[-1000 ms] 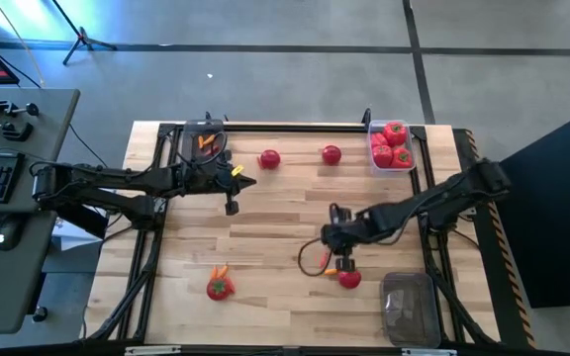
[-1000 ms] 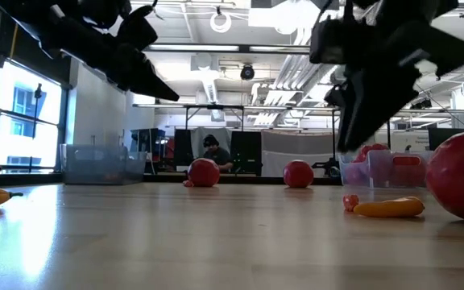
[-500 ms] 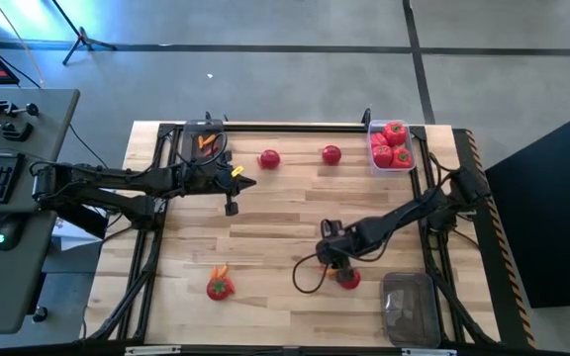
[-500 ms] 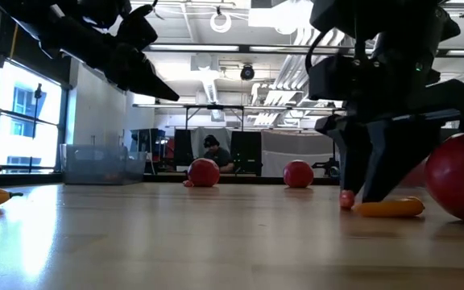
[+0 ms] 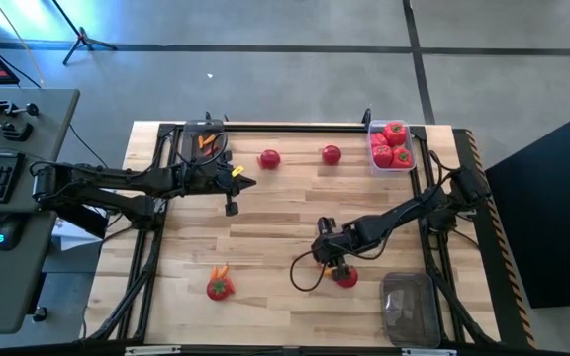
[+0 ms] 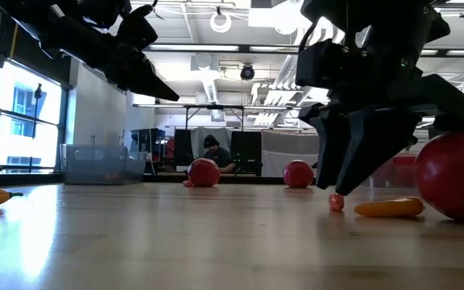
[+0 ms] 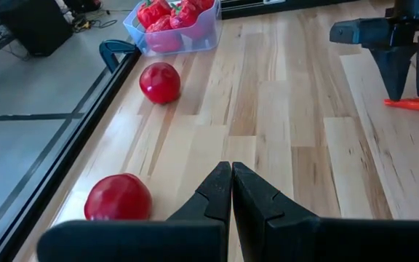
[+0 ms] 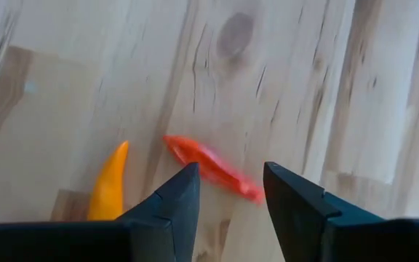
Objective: Sort produce into baskets
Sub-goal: Put the orange chili pepper into the top black bin
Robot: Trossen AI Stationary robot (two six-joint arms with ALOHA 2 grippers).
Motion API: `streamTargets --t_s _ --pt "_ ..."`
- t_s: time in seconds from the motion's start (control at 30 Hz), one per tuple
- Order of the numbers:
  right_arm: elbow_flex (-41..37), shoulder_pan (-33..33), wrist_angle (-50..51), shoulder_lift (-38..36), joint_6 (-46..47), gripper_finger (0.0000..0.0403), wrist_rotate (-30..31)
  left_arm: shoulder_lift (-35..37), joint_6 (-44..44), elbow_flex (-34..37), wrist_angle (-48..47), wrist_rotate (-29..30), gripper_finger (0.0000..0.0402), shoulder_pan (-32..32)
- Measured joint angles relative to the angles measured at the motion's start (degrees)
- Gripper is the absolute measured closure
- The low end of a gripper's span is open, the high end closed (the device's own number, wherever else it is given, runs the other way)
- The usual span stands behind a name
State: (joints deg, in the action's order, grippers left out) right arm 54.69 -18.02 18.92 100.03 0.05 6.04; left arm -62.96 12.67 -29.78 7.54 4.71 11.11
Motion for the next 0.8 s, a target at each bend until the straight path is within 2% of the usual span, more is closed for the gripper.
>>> streamTargets --t_s 0.17,0.53,0.7,0.8 --pt "-0.02 1.12 -0.1 0.18 -3.64 0.0259 -1.05 0.0 0.0 0.0 -0.01 0.0 0.0401 0.0" --pt "-0.19 5.96 1.05 0.76 -7.97 0.0259 -9.58 0.0 -0.09 0.0 -0.08 -0.02 0.0401 0.0" --pt "0.73 6.14 1.7 0.74 -3.49 0.0259 -12.85 0.0 -0.09 0.0 -0.24 -0.02 0.0401 0.0" --pt "2.49 6.05 2.53 0.74 2.41 0.0259 -13.25 0.0 -0.09 0.0 -0.23 -0.02 0.0401 0.0"
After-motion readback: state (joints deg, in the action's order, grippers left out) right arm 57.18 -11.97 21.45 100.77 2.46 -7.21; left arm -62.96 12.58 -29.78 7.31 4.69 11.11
